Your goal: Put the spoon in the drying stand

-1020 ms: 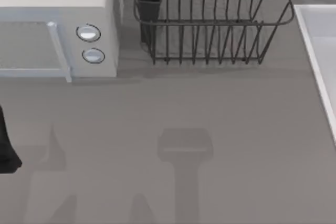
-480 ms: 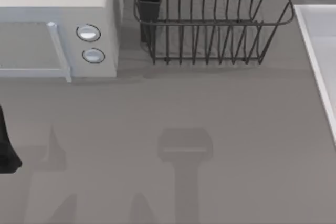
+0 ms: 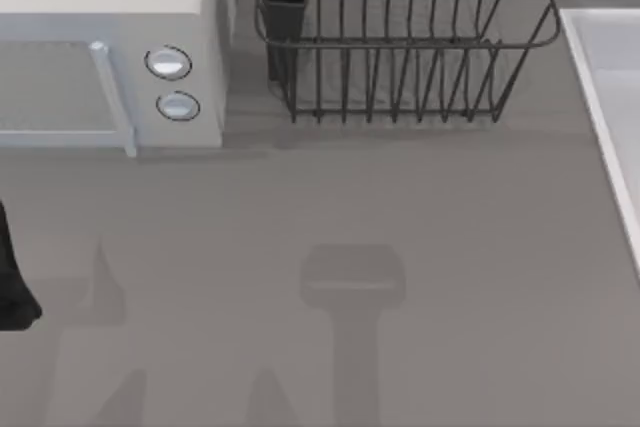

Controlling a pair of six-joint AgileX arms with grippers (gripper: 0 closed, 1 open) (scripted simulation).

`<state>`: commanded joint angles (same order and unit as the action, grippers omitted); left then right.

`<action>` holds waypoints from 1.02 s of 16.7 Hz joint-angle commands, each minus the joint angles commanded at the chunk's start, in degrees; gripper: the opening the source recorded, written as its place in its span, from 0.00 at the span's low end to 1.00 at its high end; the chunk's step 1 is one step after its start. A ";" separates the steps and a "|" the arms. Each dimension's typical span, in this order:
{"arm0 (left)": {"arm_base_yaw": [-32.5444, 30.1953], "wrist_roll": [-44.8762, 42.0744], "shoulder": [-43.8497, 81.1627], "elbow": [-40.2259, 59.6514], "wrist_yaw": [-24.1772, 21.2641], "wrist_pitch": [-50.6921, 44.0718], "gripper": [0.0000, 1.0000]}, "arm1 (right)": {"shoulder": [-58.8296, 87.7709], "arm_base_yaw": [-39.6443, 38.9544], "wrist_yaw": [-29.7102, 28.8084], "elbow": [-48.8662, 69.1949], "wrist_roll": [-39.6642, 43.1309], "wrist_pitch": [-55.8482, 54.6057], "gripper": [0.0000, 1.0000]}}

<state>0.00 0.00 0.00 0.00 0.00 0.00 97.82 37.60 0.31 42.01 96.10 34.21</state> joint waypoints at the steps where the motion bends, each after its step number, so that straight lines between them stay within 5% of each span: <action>1: 0.00 0.00 0.00 0.00 0.00 0.00 1.00 | 0.00 0.00 0.00 0.00 0.00 0.00 0.00; 7: 0.00 0.00 0.00 0.00 0.00 0.00 1.00 | 0.00 0.00 0.00 0.00 0.00 0.00 0.00; 17: 0.00 0.00 0.00 0.00 0.00 0.00 1.00 | -7.34 0.44 -1.12 19.70 -1.01 28.25 0.00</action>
<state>0.00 0.00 0.00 0.00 0.00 0.00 90.48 38.03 -0.81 61.71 95.09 62.47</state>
